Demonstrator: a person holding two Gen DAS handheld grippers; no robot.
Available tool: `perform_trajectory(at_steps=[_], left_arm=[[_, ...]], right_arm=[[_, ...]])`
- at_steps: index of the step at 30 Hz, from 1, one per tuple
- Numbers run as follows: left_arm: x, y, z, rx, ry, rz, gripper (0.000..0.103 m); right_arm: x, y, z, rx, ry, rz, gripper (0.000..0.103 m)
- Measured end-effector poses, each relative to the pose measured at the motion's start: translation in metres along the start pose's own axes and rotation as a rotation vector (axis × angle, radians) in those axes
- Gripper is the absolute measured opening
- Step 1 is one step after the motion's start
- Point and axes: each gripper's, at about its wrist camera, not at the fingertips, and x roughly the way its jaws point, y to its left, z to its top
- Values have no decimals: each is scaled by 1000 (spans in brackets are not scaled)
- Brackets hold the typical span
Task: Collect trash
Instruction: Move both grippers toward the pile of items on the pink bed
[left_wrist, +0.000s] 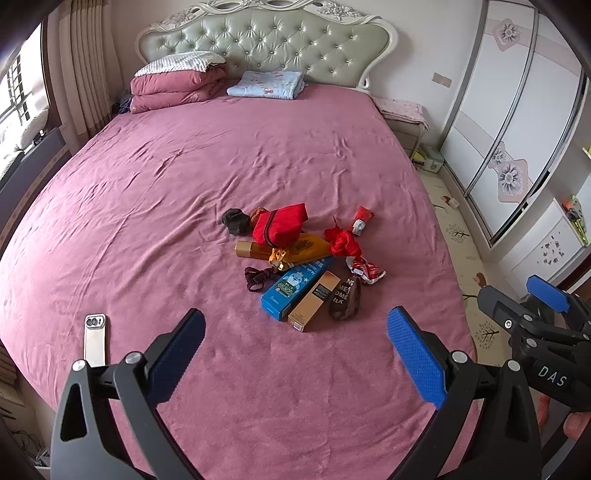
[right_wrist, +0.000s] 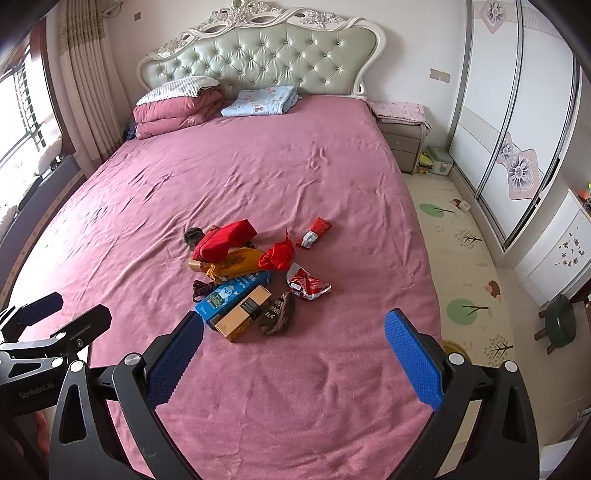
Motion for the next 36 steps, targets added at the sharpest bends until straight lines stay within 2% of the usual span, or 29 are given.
perform_trajectory(at_steps=[36], left_arm=[[11, 3, 2, -34, 44, -22, 99]], right_arm=[[3, 8, -5, 15, 36, 36, 94]])
